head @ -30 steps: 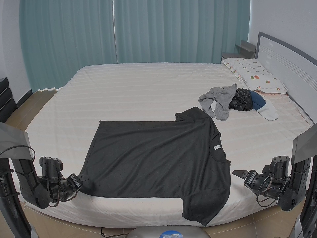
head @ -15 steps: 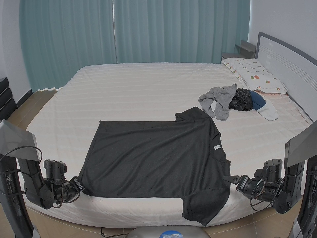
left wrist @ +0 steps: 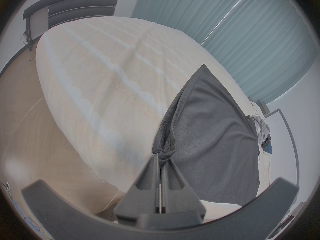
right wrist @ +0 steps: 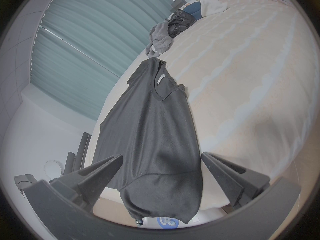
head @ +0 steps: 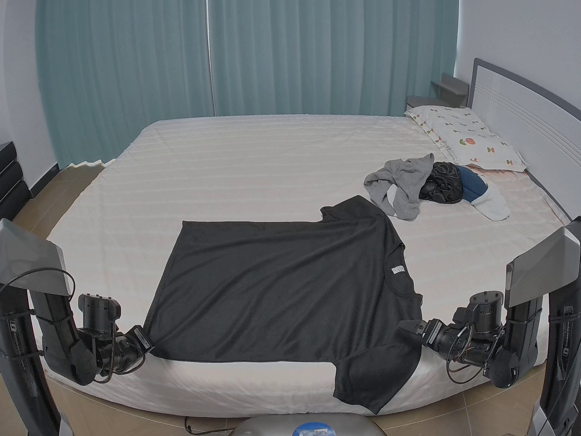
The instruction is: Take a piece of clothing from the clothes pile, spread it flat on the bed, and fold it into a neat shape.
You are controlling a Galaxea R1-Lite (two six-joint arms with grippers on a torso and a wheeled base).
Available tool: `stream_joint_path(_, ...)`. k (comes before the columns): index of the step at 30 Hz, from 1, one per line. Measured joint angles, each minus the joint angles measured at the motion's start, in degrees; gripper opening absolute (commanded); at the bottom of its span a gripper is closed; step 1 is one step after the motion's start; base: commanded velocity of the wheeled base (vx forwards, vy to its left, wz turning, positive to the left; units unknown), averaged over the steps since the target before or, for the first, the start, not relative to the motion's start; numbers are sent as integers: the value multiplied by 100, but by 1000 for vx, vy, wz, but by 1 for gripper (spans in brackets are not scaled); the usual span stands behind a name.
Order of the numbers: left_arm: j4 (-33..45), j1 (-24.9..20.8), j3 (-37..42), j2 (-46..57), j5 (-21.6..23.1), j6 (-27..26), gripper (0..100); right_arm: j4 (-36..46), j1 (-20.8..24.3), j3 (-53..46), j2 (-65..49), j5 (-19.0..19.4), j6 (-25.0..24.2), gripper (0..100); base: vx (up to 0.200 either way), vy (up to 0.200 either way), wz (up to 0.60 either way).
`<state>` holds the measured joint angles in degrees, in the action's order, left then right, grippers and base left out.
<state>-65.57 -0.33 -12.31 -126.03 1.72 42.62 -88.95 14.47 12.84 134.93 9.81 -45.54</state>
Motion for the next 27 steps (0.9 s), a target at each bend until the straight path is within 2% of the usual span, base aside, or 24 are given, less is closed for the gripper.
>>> stream_joint_path(11, 0, 0, 22, 11, 5, 5, 0, 0, -163, 89, 269, -43, 193, 0, 0, 0, 0)
stream_joint_path(21, 16, -2, 177, 117, 5, -77, 0, -2, -456, -269, 68, -128, 288, 0, 0, 0, 0)
stream_joint_path(27, 27, -5, 345, 188, 5, -404, 0, -5, -730, -482, -193, -123, 528, 0, 0, 0, 0)
